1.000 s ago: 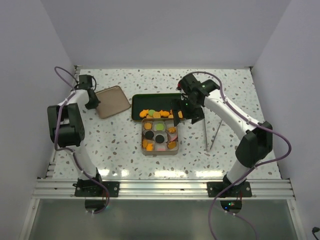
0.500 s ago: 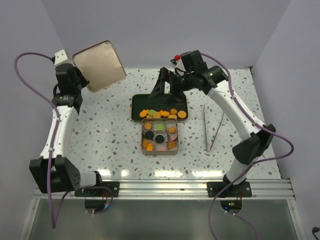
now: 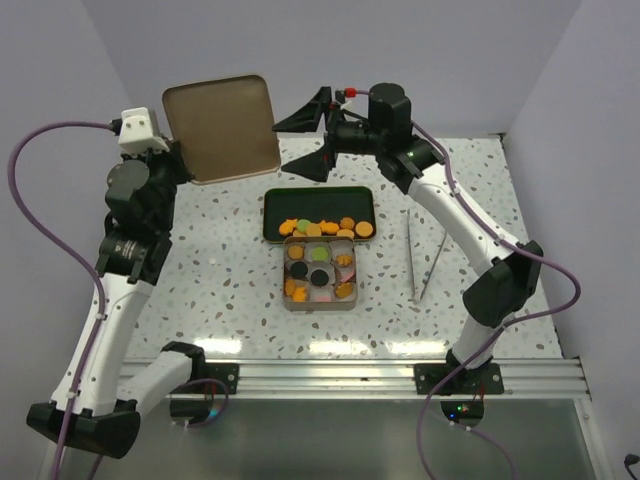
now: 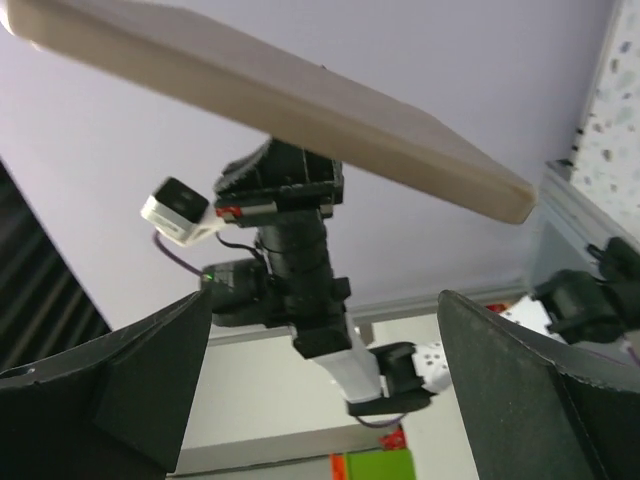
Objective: Pack the cookies
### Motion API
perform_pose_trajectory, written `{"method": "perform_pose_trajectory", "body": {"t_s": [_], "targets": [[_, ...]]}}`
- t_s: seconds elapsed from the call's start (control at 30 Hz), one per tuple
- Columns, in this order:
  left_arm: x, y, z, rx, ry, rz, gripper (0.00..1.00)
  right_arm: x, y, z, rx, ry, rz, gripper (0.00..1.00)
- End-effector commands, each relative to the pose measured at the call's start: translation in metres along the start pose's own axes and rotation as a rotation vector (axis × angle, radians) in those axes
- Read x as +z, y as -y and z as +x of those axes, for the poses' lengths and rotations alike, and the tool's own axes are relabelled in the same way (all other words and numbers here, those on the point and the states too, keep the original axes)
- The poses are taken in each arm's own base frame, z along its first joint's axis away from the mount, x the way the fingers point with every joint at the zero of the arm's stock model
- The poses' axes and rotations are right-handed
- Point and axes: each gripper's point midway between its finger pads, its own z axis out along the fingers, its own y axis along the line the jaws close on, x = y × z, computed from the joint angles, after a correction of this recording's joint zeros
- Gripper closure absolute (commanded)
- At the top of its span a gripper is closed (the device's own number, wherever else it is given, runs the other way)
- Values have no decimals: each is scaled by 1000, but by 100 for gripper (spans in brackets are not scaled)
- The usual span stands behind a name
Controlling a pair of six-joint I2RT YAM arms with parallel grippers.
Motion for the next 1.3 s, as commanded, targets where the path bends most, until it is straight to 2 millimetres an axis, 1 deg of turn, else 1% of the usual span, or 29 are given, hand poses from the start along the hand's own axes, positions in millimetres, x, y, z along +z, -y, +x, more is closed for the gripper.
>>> {"method": "perform_pose_trajectory", "body": {"t_s": [0.0, 0.03, 0.13, 0.17, 0.27, 0.33, 0.43, 0.5, 0.53, 0.57, 0.63, 0.67, 0.77, 0.8, 0.83, 0.87, 0.9, 0.93, 1.03, 1.1, 1.13, 1.27], "targets": [[-20, -9, -39, 5, 94, -36, 100, -23, -58, 14, 14, 16, -183, 2], [-22, -10, -40, 9, 94, -40, 100, -24, -62, 12, 20, 36, -203, 2], [-31, -18, -46, 21, 106, -68, 100, -25, -57, 9, 82, 51, -217, 1], [-33, -20, -47, 24, 108, -74, 100, -26, -62, 9, 99, 49, -240, 1], [-38, -23, -50, 26, 119, -83, 100, -28, -68, 8, 143, 49, -267, 2], [-42, -25, -56, 30, 134, -88, 100, -29, -71, 3, 206, 60, -282, 2], [-47, -27, -62, 39, 154, -92, 100, -25, -66, 2, 298, 52, -231, 1], [-50, -28, -67, 41, 167, -91, 100, -20, -63, -3, 319, 47, -214, 2], [-50, -27, -68, 43, 170, -88, 100, -21, -73, -1, 306, 42, -229, 2], [-50, -26, -69, 44, 173, -82, 100, -14, -65, -7, 327, 41, -196, 2], [-51, -23, -73, 41, 183, -66, 100, -12, -69, -8, 330, 44, -180, 2], [-52, -22, -75, 37, 190, -60, 100, -7, -64, -13, 343, 45, -170, 2], [-53, -20, -80, 40, 205, -48, 100, -1, -64, -17, 372, 37, -170, 2], [-53, -20, -80, 46, 205, -47, 100, 4, -60, -21, 384, 36, -162, 2], [-53, -21, -80, 52, 209, -47, 100, 6, -63, -21, 385, 32, -164, 2], [-54, -20, -81, 53, 213, -46, 100, 8, -63, -22, 387, 30, -160, 2], [-54, -21, -81, 54, 217, -45, 100, 14, -57, -27, 393, 29, -150, 2], [-55, -20, -84, 54, 229, -42, 100, 17, -58, -25, 391, 20, -147, 2], [-57, -19, -89, 61, 245, -32, 100, 28, -47, -28, 422, 9, -127, 2], [-58, -19, -90, 69, 250, -31, 100, 33, -45, -27, 431, 4, -122, 1], [-58, -19, -91, 76, 255, -30, 100, 38, -42, -27, 440, -4, -117, 2], [-57, -17, -91, 87, 259, -21, 100, 51, -40, -21, 454, -36, -111, 2]]}}
